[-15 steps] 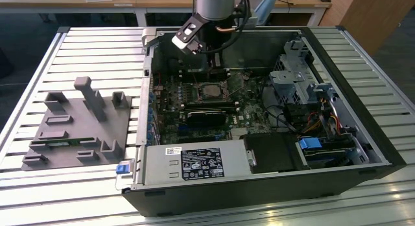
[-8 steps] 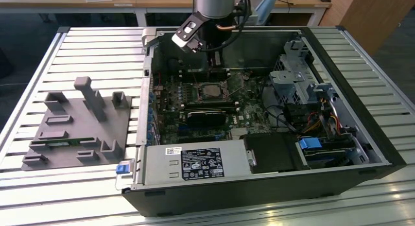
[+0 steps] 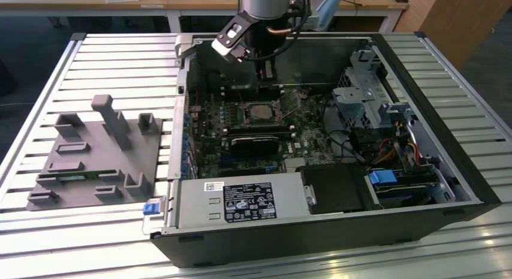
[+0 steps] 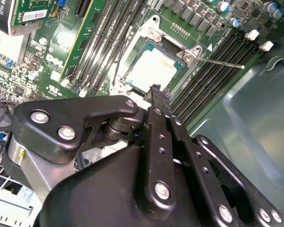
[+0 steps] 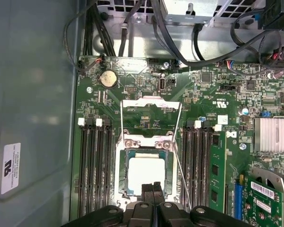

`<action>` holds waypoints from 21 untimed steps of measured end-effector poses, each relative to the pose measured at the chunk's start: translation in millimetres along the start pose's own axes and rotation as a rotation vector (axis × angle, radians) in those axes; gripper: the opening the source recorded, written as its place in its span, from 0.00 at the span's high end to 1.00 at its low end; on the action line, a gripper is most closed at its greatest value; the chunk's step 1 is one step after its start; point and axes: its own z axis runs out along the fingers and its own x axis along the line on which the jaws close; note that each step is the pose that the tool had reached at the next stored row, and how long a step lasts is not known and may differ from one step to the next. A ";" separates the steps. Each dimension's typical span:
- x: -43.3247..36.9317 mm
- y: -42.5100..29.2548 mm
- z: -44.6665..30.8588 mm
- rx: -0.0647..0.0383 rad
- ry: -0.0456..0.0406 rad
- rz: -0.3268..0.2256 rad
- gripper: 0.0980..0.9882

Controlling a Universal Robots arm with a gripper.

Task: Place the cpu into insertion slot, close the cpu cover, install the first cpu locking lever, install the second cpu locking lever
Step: 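Close the cpu cover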

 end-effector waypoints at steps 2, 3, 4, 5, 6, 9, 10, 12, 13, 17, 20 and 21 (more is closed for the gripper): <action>0.0 0.1 -1.9 0.000 0.0000 0.000 0.99; 0.0 0.2 -3.0 0.000 0.0000 0.000 0.99; 0.0 0.2 -4.2 0.000 0.0000 0.000 0.99; 0.0 0.3 -5.4 0.000 -0.0001 0.000 0.99; 0.0 0.4 -6.6 0.000 0.0000 0.000 0.99; 0.1 0.5 -9.3 0.000 0.0000 0.000 0.99; 0.2 0.5 -9.7 0.000 0.0000 0.000 0.99; 0.3 1.0 -9.8 0.000 0.0002 0.000 0.99; 0.3 1.5 -9.8 0.000 0.0001 0.000 0.99; 0.3 3.7 -9.7 0.000 0.0002 0.000 0.99; 0.3 4.8 -9.7 0.000 0.0002 0.000 0.99; 0.3 5.0 -9.7 0.000 0.0001 0.000 0.99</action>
